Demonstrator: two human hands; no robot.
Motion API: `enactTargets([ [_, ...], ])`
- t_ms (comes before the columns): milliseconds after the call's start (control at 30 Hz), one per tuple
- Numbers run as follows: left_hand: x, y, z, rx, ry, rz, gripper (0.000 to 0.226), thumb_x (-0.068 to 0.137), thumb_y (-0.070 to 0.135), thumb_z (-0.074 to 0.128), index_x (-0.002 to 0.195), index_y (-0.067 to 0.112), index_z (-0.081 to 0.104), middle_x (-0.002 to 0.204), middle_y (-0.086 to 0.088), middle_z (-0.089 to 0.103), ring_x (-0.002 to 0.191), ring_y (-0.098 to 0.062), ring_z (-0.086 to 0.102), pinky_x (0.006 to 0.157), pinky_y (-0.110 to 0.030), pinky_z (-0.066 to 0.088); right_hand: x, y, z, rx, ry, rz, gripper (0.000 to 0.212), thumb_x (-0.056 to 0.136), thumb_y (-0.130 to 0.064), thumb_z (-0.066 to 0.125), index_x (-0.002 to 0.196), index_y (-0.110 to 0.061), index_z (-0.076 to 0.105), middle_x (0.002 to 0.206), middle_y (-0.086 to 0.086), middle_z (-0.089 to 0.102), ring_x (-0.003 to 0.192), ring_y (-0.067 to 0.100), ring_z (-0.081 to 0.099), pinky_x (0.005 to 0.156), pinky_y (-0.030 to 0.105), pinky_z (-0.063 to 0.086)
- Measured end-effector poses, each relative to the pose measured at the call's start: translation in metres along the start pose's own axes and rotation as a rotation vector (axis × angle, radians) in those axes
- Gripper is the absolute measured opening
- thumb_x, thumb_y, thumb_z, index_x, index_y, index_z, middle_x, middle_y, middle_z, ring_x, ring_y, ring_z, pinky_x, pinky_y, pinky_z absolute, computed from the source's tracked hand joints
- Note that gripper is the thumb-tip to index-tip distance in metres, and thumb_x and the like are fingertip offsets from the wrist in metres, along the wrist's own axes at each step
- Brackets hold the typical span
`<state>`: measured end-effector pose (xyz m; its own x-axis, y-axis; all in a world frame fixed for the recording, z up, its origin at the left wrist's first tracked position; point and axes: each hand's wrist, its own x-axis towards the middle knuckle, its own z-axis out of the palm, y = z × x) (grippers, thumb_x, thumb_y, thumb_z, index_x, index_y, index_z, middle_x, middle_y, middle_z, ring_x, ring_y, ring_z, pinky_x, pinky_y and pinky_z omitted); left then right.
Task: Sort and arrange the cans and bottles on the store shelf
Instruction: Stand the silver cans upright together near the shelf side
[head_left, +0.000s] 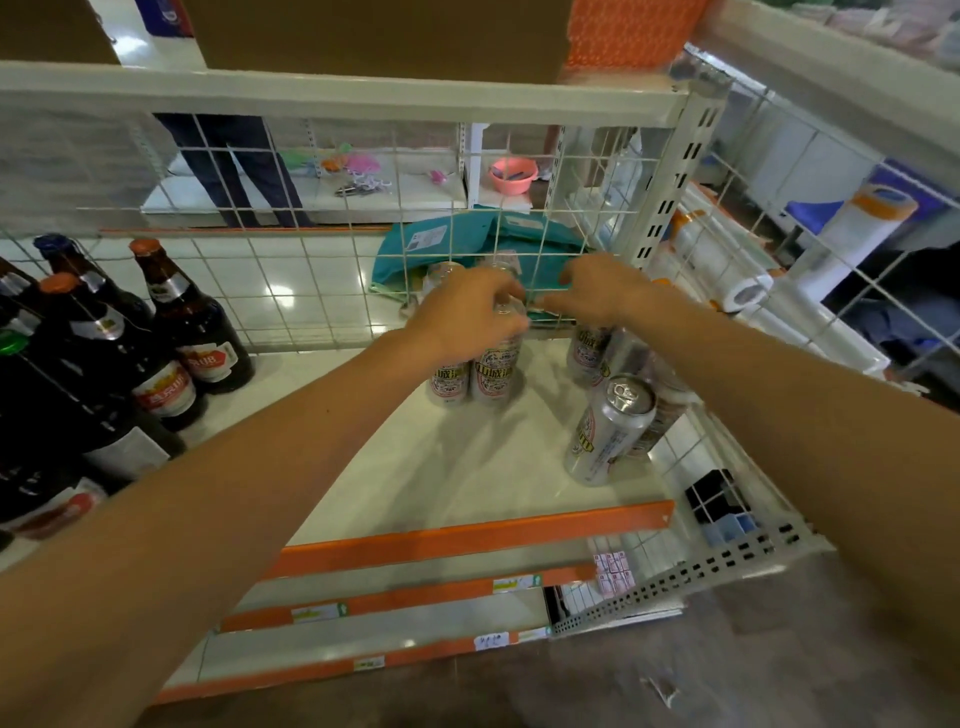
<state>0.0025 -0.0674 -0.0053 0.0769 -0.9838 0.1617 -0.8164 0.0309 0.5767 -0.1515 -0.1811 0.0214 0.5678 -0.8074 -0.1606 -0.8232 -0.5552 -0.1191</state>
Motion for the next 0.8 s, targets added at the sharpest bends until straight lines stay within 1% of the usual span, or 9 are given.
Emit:
enactTargets([
  [100,-0.010,0.031,0.017,0.007,-0.252,0.025,0.052,0.083,0.037,0.074,0.130,0.021,0.061,0.118,0.001,0.065,0.096,-0.013,0.060,0.084,-0.030,0.050,-0.014,0.025,-0.007,-0.065,0.019,0.017,0.046,0.093,-0.048,0.058,0.121,-0.011,0.062,0.115,0.011,0.065,0.100,0.029,0.060,0.082,0.036,0.050],
  [233,-0.018,0.075,0.045,0.084,-0.381,0.066,0.069,0.079,0.055,0.074,0.136,0.023,0.054,0.120,0.009,0.055,0.101,-0.011,0.054,0.083,-0.027,0.045,-0.031,0.047,-0.008,-0.160,0.007,0.034,0.049,0.094,-0.049,0.053,0.126,-0.013,0.061,0.123,0.014,0.063,0.110,0.032,0.059,0.086,0.038,0.049],
  [333,-0.022,0.098,0.070,0.260,-0.335,-0.014,0.073,0.075,0.071,0.066,0.130,0.023,0.058,0.123,-0.004,0.055,0.108,-0.025,0.057,0.078,-0.033,0.044,-0.045,0.058,-0.006,-0.149,0.011,0.006,0.046,0.097,-0.047,0.051,0.126,-0.012,0.058,0.121,0.015,0.062,0.107,0.032,0.058,0.081,0.036,0.046],
  [433,-0.026,0.108,0.088,0.303,-0.198,-0.100,0.072,0.074,0.072,0.065,0.127,0.023,0.058,0.123,-0.007,0.051,0.108,-0.028,0.057,0.079,-0.035,0.044,-0.055,0.063,-0.003,-0.120,0.009,-0.010,0.036,0.094,-0.045,0.053,0.116,-0.017,0.056,0.119,0.015,0.063,0.098,0.031,0.057,0.074,0.033,0.042],
  [533,-0.028,0.113,0.102,0.299,-0.097,-0.143,0.071,0.074,0.071,0.067,0.122,0.019,0.059,0.123,-0.006,0.055,0.107,-0.026,0.059,0.079,-0.035,0.047,-0.061,0.068,0.000,-0.081,0.012,0.014,0.050,0.092,-0.044,0.056,0.133,-0.017,0.052,0.126,0.016,0.060,0.108,0.033,0.059,0.078,0.035,0.043],
  [600,-0.028,0.114,0.106,0.262,-0.059,-0.168,0.066,0.073,0.069,0.070,0.114,0.017,0.062,0.116,-0.004,0.058,0.100,-0.024,0.061,0.074,-0.033,0.047,-0.067,0.068,0.000,-0.060,0.040,0.026,0.048,0.093,-0.042,0.056,0.134,-0.017,0.052,0.123,0.016,0.061,0.107,0.034,0.059,0.078,0.036,0.043],
  [633,-0.028,0.113,0.106,0.218,-0.061,-0.186,0.062,0.072,0.066,0.072,0.109,0.017,0.064,0.110,-0.003,0.059,0.095,-0.023,0.061,0.070,-0.032,0.047,-0.071,0.069,0.000,-0.067,0.058,0.035,0.042,0.094,-0.040,0.055,0.128,-0.017,0.055,0.116,0.016,0.062,0.103,0.033,0.060,0.076,0.034,0.042],
  [700,-0.026,0.109,0.101,0.115,-0.108,-0.219,0.049,0.071,0.057,0.079,0.094,0.015,0.066,0.096,-0.001,0.061,0.084,-0.022,0.062,0.063,-0.030,0.045,-0.074,0.071,0.001,-0.084,0.097,0.074,0.023,0.095,-0.038,0.055,0.104,-0.017,0.058,0.096,0.012,0.058,0.090,0.030,0.059,0.069,0.032,0.038],
  [800,-0.024,0.095,0.086,0.059,-0.204,-0.245,0.038,0.073,0.045,0.081,0.076,0.013,0.062,0.076,-0.004,0.061,0.070,-0.021,0.060,0.056,-0.029,0.041,-0.074,0.077,-0.001,-0.067,0.113,0.125,0.032,0.093,-0.037,0.054,0.072,-0.015,0.046,0.084,0.007,0.052,0.079,0.028,0.055,0.059,0.028,0.035],
])
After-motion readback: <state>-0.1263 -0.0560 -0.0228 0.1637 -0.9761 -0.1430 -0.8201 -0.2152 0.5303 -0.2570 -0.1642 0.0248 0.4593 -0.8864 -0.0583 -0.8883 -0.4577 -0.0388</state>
